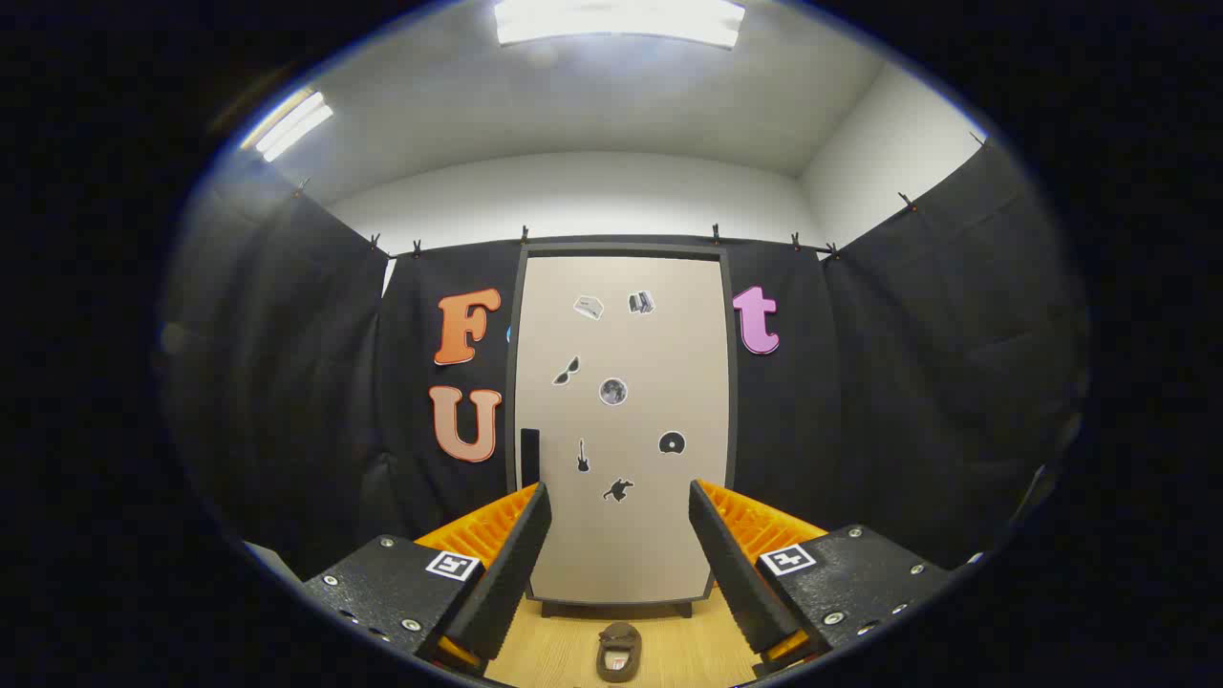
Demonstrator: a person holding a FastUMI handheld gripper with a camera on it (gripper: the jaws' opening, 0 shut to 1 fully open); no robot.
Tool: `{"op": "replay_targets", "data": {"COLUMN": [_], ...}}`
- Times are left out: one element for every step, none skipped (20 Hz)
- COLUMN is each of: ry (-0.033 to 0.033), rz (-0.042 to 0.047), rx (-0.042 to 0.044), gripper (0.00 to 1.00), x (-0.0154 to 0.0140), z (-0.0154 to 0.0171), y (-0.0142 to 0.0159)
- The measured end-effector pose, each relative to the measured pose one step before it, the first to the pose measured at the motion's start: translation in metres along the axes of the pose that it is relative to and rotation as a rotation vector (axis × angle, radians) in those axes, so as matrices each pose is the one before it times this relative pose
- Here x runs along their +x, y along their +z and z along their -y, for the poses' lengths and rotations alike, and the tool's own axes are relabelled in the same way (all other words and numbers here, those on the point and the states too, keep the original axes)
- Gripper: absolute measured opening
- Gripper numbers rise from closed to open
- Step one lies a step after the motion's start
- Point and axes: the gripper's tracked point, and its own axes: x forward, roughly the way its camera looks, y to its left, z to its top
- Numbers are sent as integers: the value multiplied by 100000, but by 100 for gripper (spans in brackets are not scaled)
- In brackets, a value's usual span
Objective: Open the shoe cabinet door, grab the shoes and put them into the shoe cabinet, then close the shoe cabinet door.
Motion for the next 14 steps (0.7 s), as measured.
{"op": "replay_targets", "data": {"ry": [259,231,106,15,-51,43,20,-279,-191,146,281,474,353,-340], "rz": [-143,-236,-180,-216,-209,74,190,332,555,214,-152,-284,-652,-1137], "rx": [137,260,155,19,-65,-91,-136,161,695,974,649,170,-212,-294], "gripper": [91,91,91,91,91,91,91,91,91,91,91,91,92,93], "x": [68,23,-86,90,26,12,88,8,59,125,154,212,237,245], "z": [-167,-208,-204,-234,-286,-344,-358,-318,-311,-474,-494,-490,-546,-419], "y": [62,-78,-28,-16,-31,19,78,76,118,-34,-119,-140,-273,-442]}}
